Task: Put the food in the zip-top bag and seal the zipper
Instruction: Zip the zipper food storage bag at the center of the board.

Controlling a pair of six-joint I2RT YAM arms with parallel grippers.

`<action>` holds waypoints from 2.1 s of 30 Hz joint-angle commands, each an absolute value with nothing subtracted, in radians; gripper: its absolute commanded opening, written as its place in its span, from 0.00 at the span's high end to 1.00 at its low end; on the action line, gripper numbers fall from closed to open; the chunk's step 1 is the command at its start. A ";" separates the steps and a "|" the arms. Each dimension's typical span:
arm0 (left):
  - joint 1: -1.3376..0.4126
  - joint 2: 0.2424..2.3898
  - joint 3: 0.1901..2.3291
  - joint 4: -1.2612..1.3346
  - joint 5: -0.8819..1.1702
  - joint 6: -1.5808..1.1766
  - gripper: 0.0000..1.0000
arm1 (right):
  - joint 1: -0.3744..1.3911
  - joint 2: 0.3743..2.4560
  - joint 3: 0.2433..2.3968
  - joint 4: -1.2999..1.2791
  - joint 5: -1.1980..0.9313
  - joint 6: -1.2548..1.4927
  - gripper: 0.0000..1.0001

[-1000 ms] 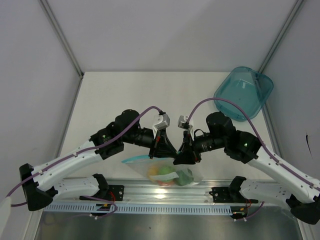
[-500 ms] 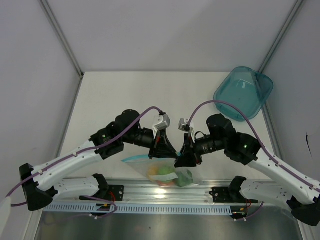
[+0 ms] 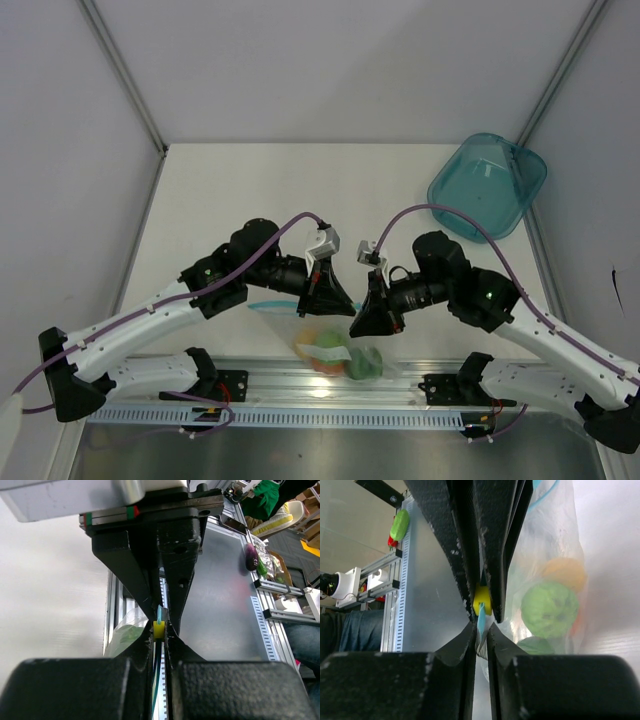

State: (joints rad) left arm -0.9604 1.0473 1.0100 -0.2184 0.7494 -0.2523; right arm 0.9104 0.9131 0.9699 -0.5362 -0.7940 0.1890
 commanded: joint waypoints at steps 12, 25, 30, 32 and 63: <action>-0.953 1.055 1.003 -0.189 0.790 -0.239 0.99 | 0.908 0.936 1.011 -0.457 -0.784 0.192 0.99; -0.953 1.045 0.993 -0.253 0.706 -0.209 0.83 | 0.894 0.862 0.919 -0.350 -0.589 0.304 1.00; -0.953 1.035 0.957 -0.285 0.689 -0.189 0.81 | 0.881 0.786 0.865 -0.265 -0.526 0.373 1.00; -0.953 1.034 0.945 -0.288 0.692 -0.187 0.89 | 0.881 0.767 0.861 -0.249 -0.503 0.390 1.00; -0.934 1.017 0.954 -0.244 0.727 -0.201 0.99 | 0.770 0.798 0.865 -0.218 -0.741 0.405 1.00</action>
State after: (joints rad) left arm -0.9398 1.0283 0.9348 -0.2638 0.6922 -0.2085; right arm 0.7761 0.8021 0.8452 -0.3111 -0.6998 0.3794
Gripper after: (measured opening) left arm 0.006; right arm 0.004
